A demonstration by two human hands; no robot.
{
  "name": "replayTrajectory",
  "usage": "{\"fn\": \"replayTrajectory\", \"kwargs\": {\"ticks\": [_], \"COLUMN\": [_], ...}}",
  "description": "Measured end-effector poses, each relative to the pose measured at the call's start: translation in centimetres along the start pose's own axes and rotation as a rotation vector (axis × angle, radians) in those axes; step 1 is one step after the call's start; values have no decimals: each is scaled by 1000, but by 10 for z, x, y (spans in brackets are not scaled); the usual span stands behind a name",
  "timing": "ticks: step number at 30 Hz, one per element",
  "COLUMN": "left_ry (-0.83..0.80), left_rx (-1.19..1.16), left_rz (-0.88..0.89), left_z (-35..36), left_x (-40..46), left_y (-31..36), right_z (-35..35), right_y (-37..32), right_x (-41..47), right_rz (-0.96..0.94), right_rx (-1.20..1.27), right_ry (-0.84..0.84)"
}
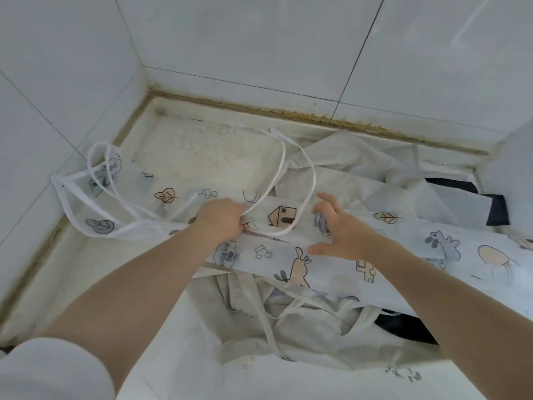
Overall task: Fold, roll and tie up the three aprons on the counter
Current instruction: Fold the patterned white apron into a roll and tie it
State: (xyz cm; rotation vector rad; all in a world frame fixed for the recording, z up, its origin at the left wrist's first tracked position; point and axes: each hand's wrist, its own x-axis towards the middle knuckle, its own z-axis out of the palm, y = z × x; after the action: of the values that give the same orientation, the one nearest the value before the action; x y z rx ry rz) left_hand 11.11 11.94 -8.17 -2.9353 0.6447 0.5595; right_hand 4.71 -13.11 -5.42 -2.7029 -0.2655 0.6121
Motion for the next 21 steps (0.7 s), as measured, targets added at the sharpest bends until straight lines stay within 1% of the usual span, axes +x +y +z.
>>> {"fn": "replayTrajectory", "kwargs": {"ticks": [2, 4, 5, 8, 10, 12, 14, 16, 18, 19, 21], "left_ry": [22, 32, 12, -40, -7, 13, -5, -28, 3, 25, 26], "left_rx": [-11, -111, -152, -119, -113, -135, -181, -298, -467, -568, -787], "left_rz": [81, 193, 209, 164, 120, 84, 63, 39, 19, 7, -12], "left_z": [-2, -2, 0, 7, 9, 10, 13, 17, 20, 21, 17], "left_x": [3, 3, 2, 2, 4, 8, 8, 7, 8, 8, 5], "left_y": [11, 27, 37, 57, 59, 57, 57, 59, 56, 55, 52], "right_z": [5, 12, 16, 24, 27, 27, 29, 30, 28, 28, 29], "right_y": [5, 8, 8, 2, -2, -2, 0, 0, -6, -8, -16], "right_x": [0, 5, 7, 13, 14, 11, 5, -5, -15, -19, -25], "right_rz": [12, 25, 39, 81, 77, 14, -91, -132, -162, -196, -237], "right_rx": [-133, -211, -219, -226, -232, -211, -200, -159, -143, -212, -455], "right_ry": [-45, -62, -59, -33, -14, 16, 48, 66, 19, -46, -189]}}
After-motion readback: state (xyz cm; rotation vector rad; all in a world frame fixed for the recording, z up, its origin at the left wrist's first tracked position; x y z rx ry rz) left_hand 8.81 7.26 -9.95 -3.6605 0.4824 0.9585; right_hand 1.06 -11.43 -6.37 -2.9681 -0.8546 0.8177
